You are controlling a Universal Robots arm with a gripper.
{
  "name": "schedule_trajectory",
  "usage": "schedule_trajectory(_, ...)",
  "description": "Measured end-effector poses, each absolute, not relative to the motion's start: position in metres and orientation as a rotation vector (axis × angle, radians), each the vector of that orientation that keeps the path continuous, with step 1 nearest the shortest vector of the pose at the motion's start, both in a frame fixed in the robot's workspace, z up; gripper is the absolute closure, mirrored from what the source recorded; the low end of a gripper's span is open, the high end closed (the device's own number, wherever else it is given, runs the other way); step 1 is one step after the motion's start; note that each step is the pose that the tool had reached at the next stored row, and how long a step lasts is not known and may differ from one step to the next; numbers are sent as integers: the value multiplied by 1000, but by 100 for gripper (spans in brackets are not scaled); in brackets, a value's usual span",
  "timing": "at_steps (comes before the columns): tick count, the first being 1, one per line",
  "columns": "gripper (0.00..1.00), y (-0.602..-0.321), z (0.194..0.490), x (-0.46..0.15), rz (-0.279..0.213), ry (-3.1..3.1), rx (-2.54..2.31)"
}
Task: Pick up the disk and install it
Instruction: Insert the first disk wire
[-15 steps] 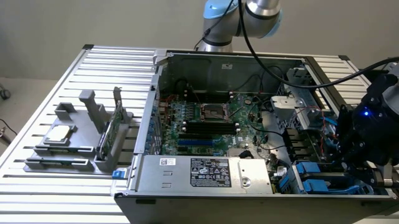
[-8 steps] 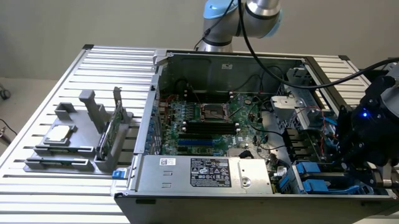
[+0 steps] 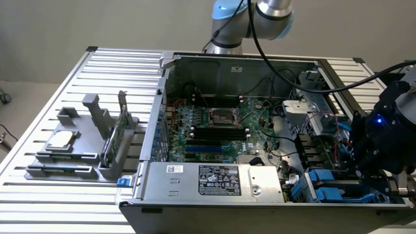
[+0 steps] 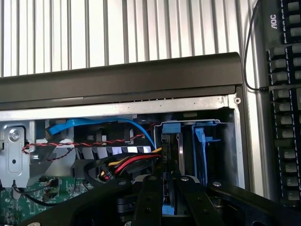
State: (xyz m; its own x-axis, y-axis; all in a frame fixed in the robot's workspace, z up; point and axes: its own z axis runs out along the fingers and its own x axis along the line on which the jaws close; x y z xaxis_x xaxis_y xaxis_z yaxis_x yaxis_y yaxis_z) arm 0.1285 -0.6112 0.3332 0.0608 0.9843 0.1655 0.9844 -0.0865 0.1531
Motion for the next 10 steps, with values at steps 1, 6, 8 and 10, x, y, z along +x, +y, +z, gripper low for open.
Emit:
schedule_trajectory(1,83,-611,333,128,-356,-2123,-2288)
schedule_trajectory(6,83,-611,333,129,-356,-2123,-2288)
schedule_trajectory(8,83,-611,333,131,-356,-2122,-2287)
schedule_trajectory(10,83,-611,333,133,-355,-2122,-2287)
